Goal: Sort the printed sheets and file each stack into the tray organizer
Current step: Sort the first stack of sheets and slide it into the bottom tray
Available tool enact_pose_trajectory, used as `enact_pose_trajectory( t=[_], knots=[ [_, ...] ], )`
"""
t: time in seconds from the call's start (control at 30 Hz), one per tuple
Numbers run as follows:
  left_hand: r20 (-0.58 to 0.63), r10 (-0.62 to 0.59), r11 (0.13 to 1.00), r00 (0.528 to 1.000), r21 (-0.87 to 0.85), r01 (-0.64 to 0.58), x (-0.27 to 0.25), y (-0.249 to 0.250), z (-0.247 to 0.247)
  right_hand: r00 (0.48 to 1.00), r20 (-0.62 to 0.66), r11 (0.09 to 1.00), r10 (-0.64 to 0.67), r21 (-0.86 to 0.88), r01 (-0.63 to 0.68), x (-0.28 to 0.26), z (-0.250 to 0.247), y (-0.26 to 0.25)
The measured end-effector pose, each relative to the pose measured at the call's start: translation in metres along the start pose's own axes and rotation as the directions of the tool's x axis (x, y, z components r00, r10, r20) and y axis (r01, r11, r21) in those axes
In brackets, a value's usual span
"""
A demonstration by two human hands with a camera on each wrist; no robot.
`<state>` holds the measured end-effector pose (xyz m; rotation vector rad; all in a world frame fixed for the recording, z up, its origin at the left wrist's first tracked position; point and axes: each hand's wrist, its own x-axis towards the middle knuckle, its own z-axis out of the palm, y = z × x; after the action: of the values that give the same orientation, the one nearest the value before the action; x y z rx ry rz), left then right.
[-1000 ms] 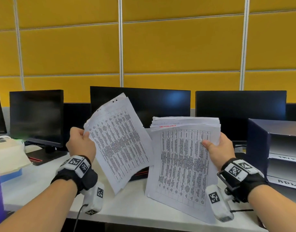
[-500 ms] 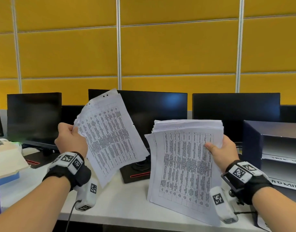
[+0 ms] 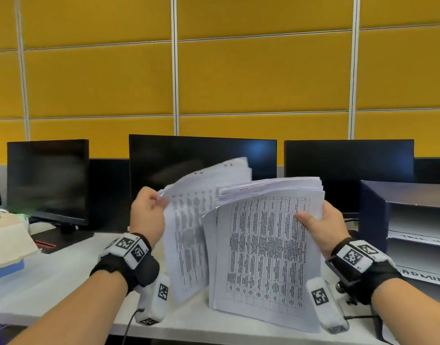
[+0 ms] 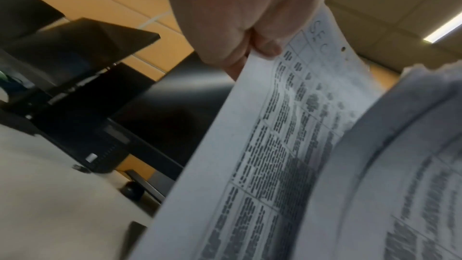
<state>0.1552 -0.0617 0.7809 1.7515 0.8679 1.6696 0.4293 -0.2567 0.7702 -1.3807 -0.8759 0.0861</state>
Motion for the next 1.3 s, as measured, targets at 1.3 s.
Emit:
enact_pose_trajectory(
  t=[1.3],
  knots=[
    [0.407, -0.041, 0.997, 0.913, -0.044, 0.064, -0.066, 0.002, 0.085, 0.995, -0.039, 0.995, -0.096, 0.011, 0.097, -0.008, 0.026, 0.011]
  ],
)
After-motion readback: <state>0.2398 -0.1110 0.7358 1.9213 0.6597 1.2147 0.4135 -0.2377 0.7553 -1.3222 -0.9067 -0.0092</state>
